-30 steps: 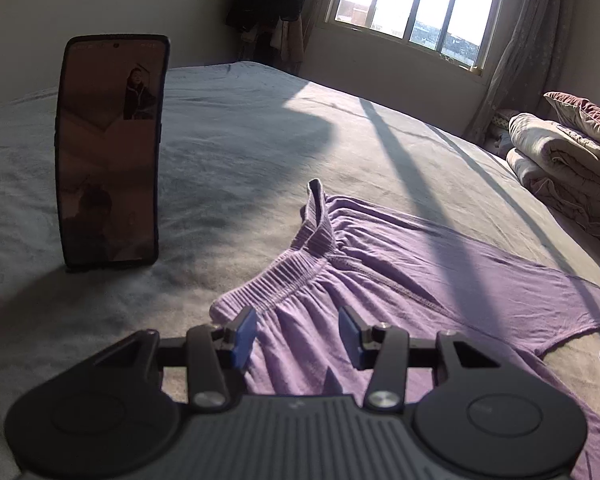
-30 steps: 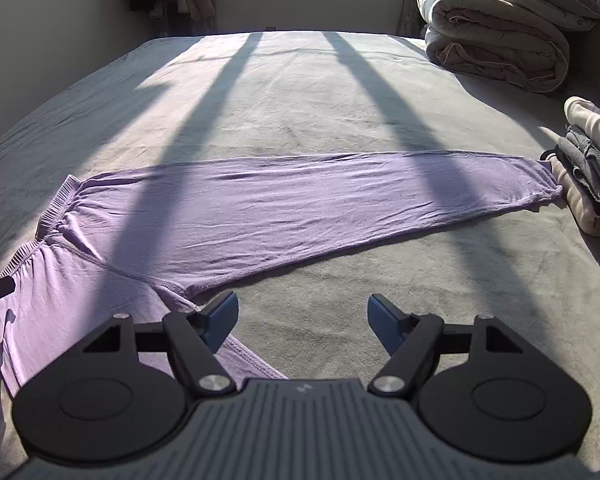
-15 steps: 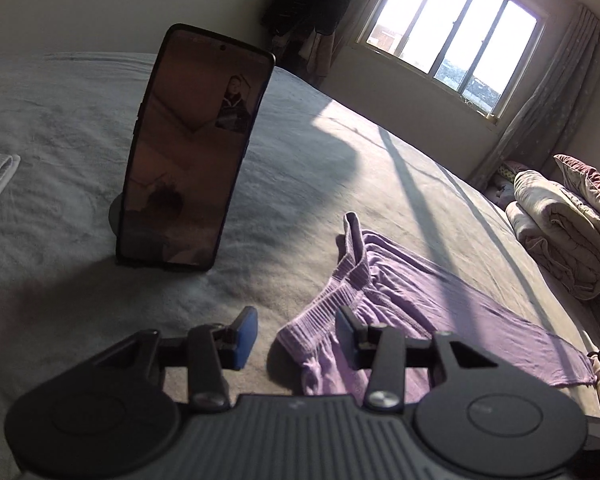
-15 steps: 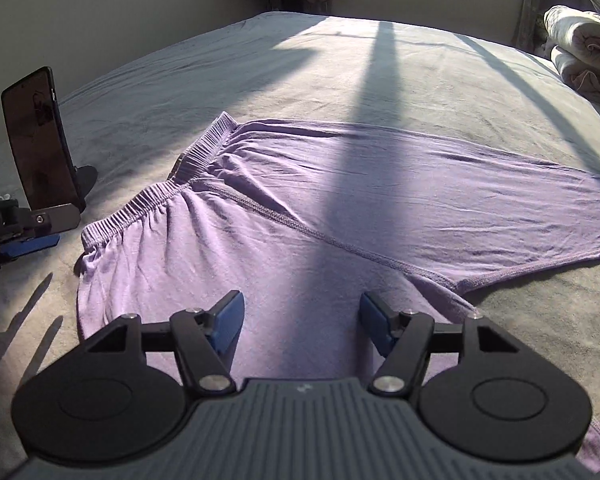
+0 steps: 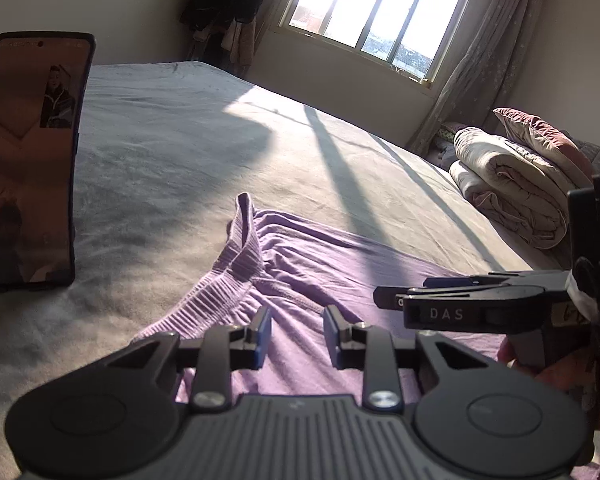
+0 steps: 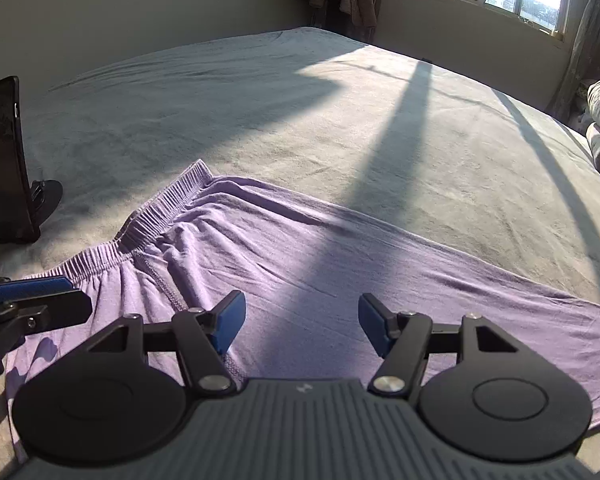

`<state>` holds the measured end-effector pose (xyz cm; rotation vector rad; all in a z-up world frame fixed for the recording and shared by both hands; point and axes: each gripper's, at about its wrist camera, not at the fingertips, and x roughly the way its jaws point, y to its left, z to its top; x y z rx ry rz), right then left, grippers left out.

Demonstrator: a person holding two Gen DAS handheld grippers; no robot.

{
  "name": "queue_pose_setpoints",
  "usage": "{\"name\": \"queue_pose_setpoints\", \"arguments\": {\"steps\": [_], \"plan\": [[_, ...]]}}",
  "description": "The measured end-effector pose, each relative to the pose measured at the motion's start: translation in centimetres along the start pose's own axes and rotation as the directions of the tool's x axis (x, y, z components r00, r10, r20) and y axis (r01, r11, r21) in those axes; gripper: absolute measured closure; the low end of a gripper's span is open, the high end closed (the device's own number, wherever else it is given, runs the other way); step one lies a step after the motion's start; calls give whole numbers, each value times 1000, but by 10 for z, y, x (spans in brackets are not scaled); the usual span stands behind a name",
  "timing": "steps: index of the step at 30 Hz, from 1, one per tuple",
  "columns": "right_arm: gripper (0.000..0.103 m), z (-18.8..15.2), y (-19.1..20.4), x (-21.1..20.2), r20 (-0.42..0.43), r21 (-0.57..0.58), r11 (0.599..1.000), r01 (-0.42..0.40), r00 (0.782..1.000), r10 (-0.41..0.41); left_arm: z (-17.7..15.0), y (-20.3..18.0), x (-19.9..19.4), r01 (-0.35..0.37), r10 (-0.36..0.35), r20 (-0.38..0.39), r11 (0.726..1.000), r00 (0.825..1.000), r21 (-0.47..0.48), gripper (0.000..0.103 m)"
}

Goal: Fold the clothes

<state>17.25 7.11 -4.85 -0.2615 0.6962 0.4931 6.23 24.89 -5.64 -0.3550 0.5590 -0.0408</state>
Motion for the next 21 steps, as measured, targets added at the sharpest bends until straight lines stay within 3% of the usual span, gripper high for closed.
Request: {"name": "queue_pose_setpoints", "arguments": {"steps": [5, 11, 17, 18, 21], "plan": [[37, 23, -12, 36, -3, -43, 998, -35, 999, 35, -1, 3, 15, -19, 19, -12, 1000, 1000, 1, 75], [37, 42, -32, 70, -27, -113, 994, -11, 1000, 8, -2, 7, 31, -46, 47, -24, 999, 999, 7, 77], [38, 45, -61, 89, -74, -10, 998, -54, 996, 53, -2, 14, 36, -72, 72, -32, 997, 997, 16, 89], [43, 45, -61, 88, -77, -9, 998, -62, 995, 61, -1, 14, 37, -75, 76, -34, 997, 997, 18, 91], [75, 46, -53, 83, -87, -37, 997, -64, 994, 60, 0, 15, 38, -78, 79, -41, 997, 996, 18, 91]]}}
